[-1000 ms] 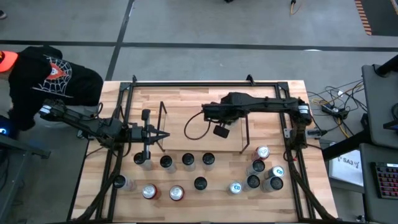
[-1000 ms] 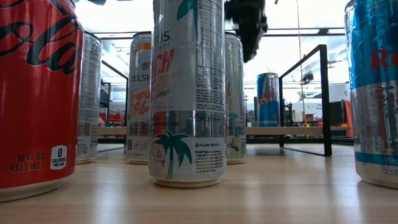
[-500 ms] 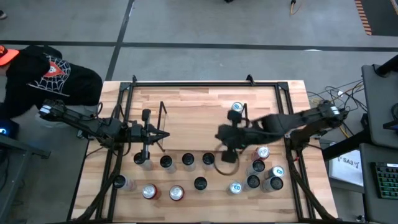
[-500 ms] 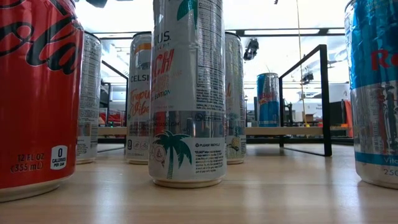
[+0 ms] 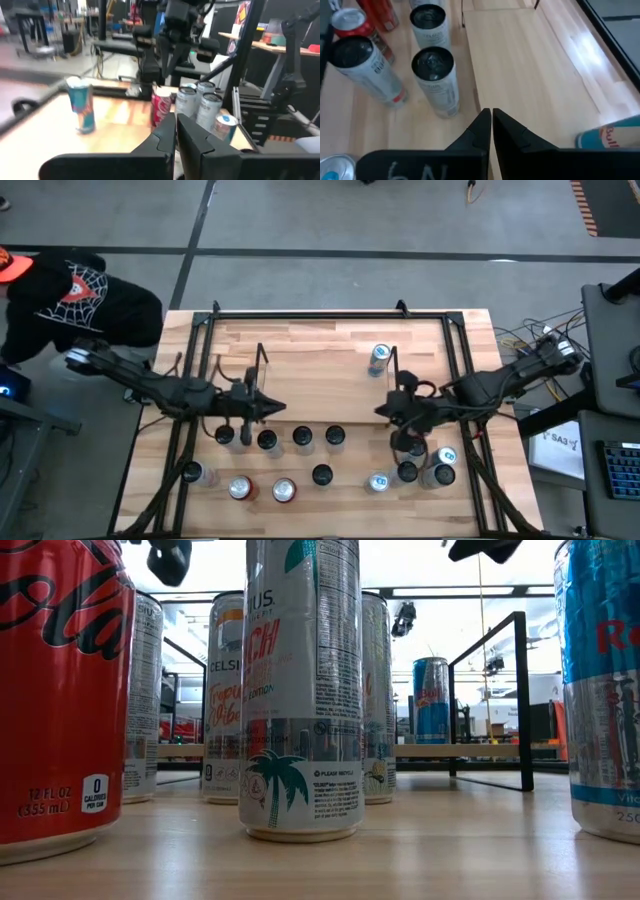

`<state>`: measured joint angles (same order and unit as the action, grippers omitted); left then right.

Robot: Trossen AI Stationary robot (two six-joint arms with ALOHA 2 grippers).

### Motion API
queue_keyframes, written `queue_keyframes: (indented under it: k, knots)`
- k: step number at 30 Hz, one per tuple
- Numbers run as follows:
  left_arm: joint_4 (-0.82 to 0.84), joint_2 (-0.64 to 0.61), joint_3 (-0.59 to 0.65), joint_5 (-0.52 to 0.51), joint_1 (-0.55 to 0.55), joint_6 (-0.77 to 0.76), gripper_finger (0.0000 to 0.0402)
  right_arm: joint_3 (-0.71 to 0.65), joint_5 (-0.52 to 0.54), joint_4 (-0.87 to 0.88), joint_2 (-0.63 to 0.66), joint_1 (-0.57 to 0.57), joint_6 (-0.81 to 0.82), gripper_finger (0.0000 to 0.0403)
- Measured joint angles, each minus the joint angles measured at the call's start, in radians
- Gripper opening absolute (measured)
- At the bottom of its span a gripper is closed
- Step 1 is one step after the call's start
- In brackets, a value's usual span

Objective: Place canned beverage on shelf
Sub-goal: Put the top white and pink soda can on the shelf

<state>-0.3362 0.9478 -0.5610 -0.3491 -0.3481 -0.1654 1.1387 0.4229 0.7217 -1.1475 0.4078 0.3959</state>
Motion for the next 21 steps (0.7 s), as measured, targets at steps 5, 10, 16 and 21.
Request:
queue_keyframes:
  k: [5, 10, 16, 21]
  knots:
    - [-0.103, 0.090, 0.000, 0.015, -0.003, -0.073, 0.0000, -0.124, 0.000, -0.178, 0.088, 0.012, -0.072, 0.0009]
    - [-0.094, 0.112, -0.007, 0.054, -0.005, -0.179, 0.0000, -0.220, -0.001, -0.296, 0.146, 0.020, -0.099, 0.0009]
    - [0.033, 0.154, -0.113, 0.034, -0.012, -0.241, 0.0000, -0.272, -0.001, -0.320, 0.159, 0.043, -0.054, 0.0009]
    - [0.393, 0.230, -0.310, 0.052, -0.032, -0.283, 0.0000, -0.290, -0.001, -0.347, 0.150, 0.075, -0.039, 0.0009]
